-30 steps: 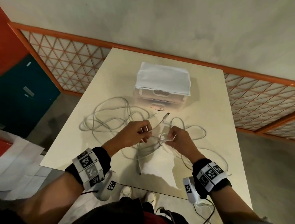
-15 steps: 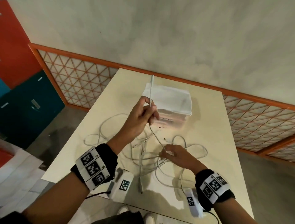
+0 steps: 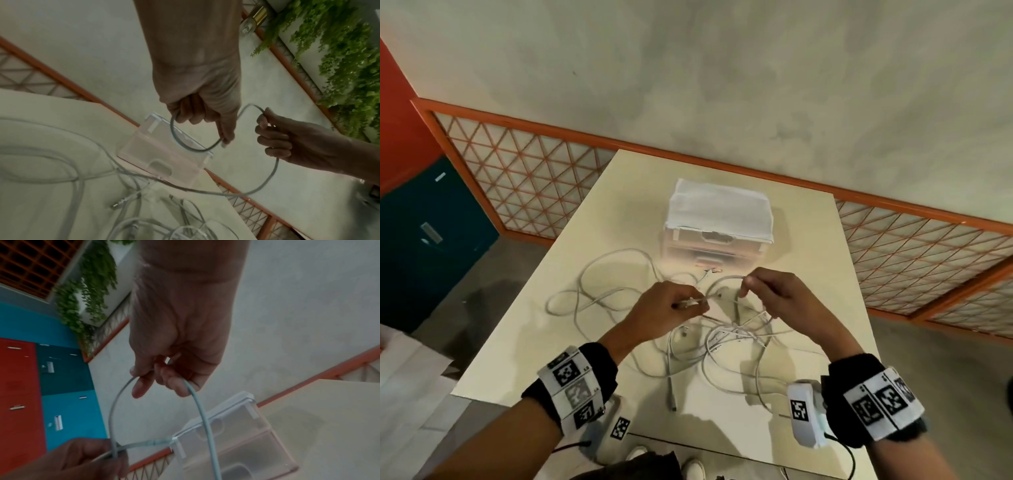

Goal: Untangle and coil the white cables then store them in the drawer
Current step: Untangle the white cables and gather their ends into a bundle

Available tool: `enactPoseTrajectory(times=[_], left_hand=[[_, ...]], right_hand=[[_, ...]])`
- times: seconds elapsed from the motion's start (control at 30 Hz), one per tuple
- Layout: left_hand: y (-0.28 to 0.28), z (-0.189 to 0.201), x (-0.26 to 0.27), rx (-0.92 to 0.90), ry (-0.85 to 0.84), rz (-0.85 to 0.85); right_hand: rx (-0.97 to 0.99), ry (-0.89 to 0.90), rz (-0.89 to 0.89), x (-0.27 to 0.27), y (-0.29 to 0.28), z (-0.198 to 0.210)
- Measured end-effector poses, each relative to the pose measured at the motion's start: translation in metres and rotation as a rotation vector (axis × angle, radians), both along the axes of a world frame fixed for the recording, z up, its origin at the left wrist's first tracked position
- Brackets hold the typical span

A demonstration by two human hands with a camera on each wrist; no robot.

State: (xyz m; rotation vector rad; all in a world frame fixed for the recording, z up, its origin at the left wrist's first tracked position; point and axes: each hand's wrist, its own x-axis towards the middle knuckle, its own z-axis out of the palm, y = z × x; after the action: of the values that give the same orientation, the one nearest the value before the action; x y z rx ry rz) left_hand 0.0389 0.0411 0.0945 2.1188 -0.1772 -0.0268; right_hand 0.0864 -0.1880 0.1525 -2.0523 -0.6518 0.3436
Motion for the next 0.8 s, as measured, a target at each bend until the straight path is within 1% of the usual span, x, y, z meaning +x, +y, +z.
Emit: enactPoseTrajectory(times=[0.07, 0.1, 0.17, 0.23, 0.33, 0.43, 0.47, 0.53, 0.57, 0.6, 0.67, 0.73, 0.8], left_hand=[[0.005, -0.002, 0.001, -0.076, -0.059, 0.090], [0.012, -0.002, 0.003, -0.092, -0.097, 0.174], [0.031, 0.001, 0.007, -0.063, -0.169, 0.364], [0.051, 0.005, 0.010, -0.024, -0.217, 0.511], [0.068, 0.005, 0.010, 0.069, -0.212, 0.628], [0.078, -0.001, 0.006, 0.083, -0.121, 0.745], [0.080, -0.005, 0.004, 0.118, -0.060, 0.745], [0.082, -0.012, 0.000, 0.236, 0.072, 0.637], [0.081, -0.015, -0.003, 0.248, 0.122, 0.579], [0.079, -0.019, -0.004, 0.204, 0.161, 0.540], [0.070, -0.020, -0.006, 0.028, 0.176, 0.511], [0.058, -0.018, -0.005, -0.116, 0.129, 0.523], [0.041, -0.009, -0.005, -0.210, 0.063, 0.488]], right_hand=[[-0.029, 0.022, -0.001, -0.002, -0.006, 0.002], [-0.040, 0.050, -0.015, -0.002, -0.011, 0.000], [-0.079, 0.087, -0.077, -0.005, -0.024, -0.009], [-0.126, 0.061, -0.175, -0.008, -0.036, -0.019], [-0.148, 0.054, -0.261, -0.012, -0.048, -0.032], [-0.188, -0.011, -0.314, -0.011, -0.059, -0.034], [-0.187, -0.037, -0.332, -0.009, -0.061, -0.032], [-0.160, -0.103, -0.348, -0.007, -0.062, -0.025], [-0.141, -0.135, -0.345, -0.006, -0.062, -0.022], [-0.132, -0.167, -0.340, -0.004, -0.060, -0.020], [-0.146, -0.218, -0.325, -0.002, -0.056, -0.019], [-0.174, -0.217, -0.294, -0.002, -0.049, -0.022], [-0.186, -0.177, -0.240, -0.005, -0.041, -0.027]])
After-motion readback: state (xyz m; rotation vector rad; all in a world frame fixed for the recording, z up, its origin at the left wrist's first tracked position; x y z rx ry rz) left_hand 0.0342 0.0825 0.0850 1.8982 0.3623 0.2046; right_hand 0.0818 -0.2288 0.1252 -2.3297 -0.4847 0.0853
